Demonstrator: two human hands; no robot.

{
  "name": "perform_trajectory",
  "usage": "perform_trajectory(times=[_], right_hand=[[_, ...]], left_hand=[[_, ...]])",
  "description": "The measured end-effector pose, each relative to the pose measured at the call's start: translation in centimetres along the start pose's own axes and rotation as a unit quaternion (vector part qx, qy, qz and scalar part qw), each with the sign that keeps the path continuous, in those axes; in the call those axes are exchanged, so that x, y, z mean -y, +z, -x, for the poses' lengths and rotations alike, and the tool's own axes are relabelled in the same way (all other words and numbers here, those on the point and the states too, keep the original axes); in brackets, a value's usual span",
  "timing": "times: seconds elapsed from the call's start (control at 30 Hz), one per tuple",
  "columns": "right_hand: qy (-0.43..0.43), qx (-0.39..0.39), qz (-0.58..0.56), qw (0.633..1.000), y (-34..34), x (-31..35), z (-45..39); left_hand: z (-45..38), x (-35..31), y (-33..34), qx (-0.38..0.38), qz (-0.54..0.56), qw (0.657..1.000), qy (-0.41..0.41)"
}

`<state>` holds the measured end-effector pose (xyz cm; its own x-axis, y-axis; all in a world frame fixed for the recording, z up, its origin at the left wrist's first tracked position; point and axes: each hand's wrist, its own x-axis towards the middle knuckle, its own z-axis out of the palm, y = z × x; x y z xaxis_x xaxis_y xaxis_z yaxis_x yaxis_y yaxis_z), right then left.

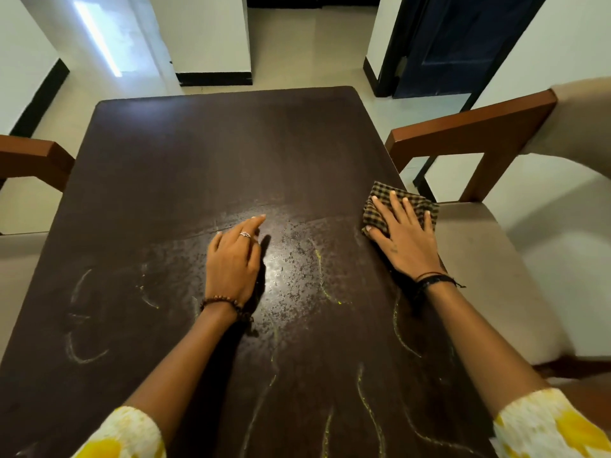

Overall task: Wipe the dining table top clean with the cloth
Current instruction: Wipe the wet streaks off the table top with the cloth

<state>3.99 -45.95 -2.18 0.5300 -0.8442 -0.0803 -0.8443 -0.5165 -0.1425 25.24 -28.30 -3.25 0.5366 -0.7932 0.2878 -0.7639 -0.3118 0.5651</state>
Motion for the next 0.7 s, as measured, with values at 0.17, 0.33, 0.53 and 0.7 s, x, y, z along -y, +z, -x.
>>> perform_trajectory(times=[0.17,0.33,0.53,0.7], right_hand=[[0.043,0.013,-0.017,0.999,0.3,2.2,-1.1],[-0.005,0.011,-0.017,1.000,1.0,7.6,-3.0],[-0.142,0.024,-0.017,0.989,2.8,18.9,-3.8],[-0.232,0.039,-0.011,0.972,3.4,21.5,-3.1]], left_hand=[[1.4,2.1,-2.2,0.016,-0.081,0.993,-0.078],[2.8,5.1,-4.6,0.052,-0.092,0.990,-0.096],[5.0,6.9,-6.3,0.058,-0.114,0.988,-0.092],[5.5,7.5,-7.5,0.063,-0.113,0.989,-0.076]])
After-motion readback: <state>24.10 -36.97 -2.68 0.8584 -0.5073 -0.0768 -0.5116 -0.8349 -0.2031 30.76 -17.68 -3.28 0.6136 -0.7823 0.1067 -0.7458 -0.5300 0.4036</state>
